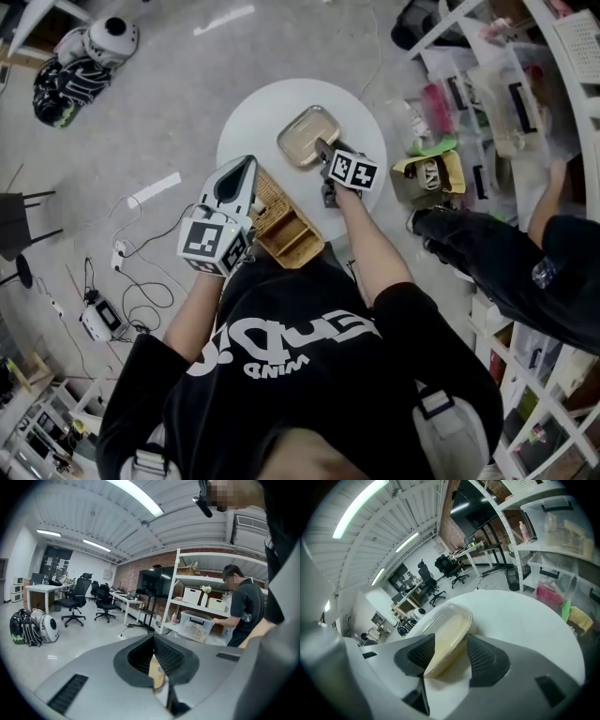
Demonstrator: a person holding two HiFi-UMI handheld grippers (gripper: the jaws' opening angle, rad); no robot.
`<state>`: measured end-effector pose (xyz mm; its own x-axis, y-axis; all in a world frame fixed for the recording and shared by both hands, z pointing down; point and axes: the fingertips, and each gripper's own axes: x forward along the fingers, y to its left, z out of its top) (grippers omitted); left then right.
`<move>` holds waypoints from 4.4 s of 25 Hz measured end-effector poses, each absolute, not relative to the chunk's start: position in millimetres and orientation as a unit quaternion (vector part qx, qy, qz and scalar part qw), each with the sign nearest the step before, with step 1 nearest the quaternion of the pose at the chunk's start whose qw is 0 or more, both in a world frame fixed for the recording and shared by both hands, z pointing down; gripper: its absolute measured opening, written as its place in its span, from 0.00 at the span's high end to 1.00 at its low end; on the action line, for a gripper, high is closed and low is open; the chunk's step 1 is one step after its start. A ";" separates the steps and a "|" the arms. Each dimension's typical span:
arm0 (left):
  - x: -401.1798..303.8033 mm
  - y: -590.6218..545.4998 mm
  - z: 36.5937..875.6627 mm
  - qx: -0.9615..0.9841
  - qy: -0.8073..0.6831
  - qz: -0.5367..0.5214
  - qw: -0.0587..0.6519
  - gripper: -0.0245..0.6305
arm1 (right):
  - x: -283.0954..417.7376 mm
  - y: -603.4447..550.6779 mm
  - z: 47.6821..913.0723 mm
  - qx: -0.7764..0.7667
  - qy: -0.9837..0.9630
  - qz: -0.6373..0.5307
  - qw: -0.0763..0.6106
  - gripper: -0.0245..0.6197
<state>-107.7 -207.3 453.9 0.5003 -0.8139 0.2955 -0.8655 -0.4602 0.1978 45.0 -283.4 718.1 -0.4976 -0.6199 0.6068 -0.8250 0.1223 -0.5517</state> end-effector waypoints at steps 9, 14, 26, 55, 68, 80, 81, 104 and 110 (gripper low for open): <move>-108.4 -202.9 451.9 0.852 -0.490 0.077 0.168 0.96 | 50.4 -275.8 717.8 0.495 -0.717 0.478 0.111 0.67; -108.2 -202.9 451.7 0.852 -0.490 0.077 0.168 0.96 | 51.9 -274.3 712.9 0.504 -0.716 0.464 0.130 0.68; -104.2 -196.4 452.2 0.855 -0.486 0.075 0.163 0.96 | 62.5 -259.1 716.2 0.522 -0.676 0.511 0.098 0.70; -95.1 -190.0 446.4 0.860 -0.477 0.065 0.170 0.96 | 63.9 -242.5 691.2 0.512 -0.714 0.459 0.131 0.82; -99.6 -182.0 435.4 0.859 -0.483 0.049 0.163 0.96 | 37.9 -250.9 592.5 0.478 -0.781 0.401 0.038 0.91; -104.1 -172.2 416.4 0.860 -0.488 0.040 0.144 0.96 | 51.0 -220.6 446.4 0.478 -0.836 0.269 -0.027 0.91; -103.8 -170.6 413.8 0.860 -0.488 0.038 0.143 0.96 | 52.7 -214.5 435.4 0.478 -0.840 0.256 -0.029 0.91; -107.8 -140.0 402.2 0.864 -0.488 0.026 0.118 0.96 | 85.4 -129.6 445.9 0.527 -0.836 0.152 0.008 0.91; -104.9 -141.5 406.0 0.866 -0.486 0.029 0.118 0.96 | 86.1 -132.1 452.0 0.527 -0.834 0.161 0.008 0.91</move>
<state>-104.9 -141.5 406.0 0.5265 -0.8341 0.1647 -0.8477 -0.5003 0.1765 86.1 -132.1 452.0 -0.4446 -0.8767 0.1838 -0.8821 0.3929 -0.2598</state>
